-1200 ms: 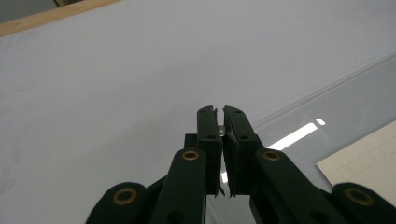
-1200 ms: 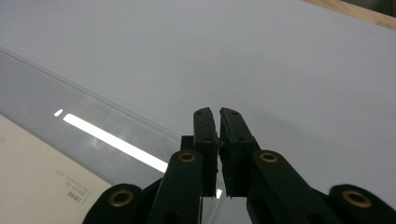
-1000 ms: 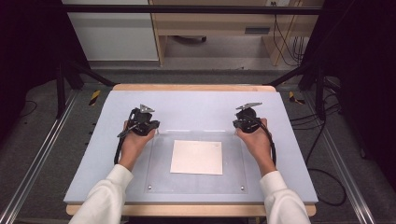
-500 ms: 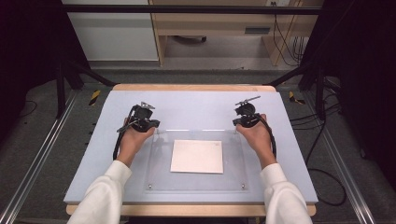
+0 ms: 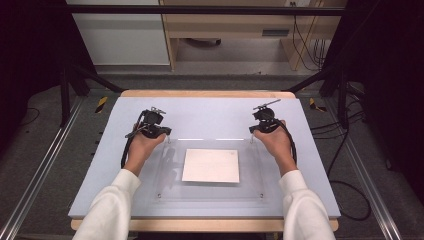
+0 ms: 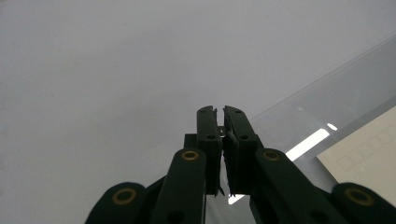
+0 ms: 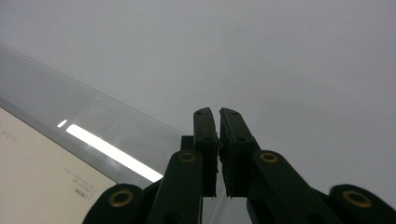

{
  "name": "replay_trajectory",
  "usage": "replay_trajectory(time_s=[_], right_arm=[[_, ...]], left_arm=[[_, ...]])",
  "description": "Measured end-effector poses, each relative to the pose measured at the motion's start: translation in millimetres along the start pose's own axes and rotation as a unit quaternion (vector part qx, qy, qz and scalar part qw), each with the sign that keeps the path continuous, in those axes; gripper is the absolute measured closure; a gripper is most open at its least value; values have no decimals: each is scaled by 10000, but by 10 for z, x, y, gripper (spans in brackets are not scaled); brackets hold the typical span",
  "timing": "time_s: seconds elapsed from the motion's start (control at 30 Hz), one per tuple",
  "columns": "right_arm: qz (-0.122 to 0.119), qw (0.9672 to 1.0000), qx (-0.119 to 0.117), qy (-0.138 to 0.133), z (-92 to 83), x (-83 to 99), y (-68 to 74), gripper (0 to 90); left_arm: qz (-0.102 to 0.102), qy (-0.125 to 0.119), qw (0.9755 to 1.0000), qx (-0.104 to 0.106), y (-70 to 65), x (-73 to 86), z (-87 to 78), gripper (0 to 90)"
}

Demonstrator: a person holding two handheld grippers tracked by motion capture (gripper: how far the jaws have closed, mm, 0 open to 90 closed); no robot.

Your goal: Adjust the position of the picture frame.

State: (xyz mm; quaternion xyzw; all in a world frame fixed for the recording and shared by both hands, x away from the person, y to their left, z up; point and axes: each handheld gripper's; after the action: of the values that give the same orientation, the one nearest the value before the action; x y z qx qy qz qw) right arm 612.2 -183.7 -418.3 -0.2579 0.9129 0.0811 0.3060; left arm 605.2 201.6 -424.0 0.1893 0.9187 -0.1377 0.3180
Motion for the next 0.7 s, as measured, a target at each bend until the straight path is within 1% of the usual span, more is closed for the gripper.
replay_trajectory(time_s=[0.13,0.23,0.27,0.4,0.6,0.7], right_arm=[[-64,10000,1,-23,-3,9,-1,860],[-40,10000,-10,-43,-7,16,3,859],[-72,10000,-3,-65,-6,21,-1,858],[-63,9999,26,-155,-4,41,7,855],[-103,9997,80,-199,-5,55,16,845],[-116,9997,58,-218,-6,61,16,845]], left_arm=[[-37,11,10000,37,12,-2,1,851],[-75,14,10000,48,14,-9,6,851],[-82,19,10000,49,15,-11,7,851],[-81,64,9999,68,25,-23,9,851],[-106,90,9999,79,27,-32,14,851],[-89,136,9998,86,31,-37,11,852]])
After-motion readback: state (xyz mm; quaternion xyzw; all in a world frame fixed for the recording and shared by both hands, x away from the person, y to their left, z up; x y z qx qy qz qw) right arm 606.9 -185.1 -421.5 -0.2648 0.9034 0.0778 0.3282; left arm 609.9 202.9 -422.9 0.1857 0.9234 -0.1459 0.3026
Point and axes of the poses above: each handheld gripper's, and its own axes: z roughly forward along the jaws, x roughly out of its underside, y roughly to its left, and after that the axes turned 8 degrees about -z, right-handed
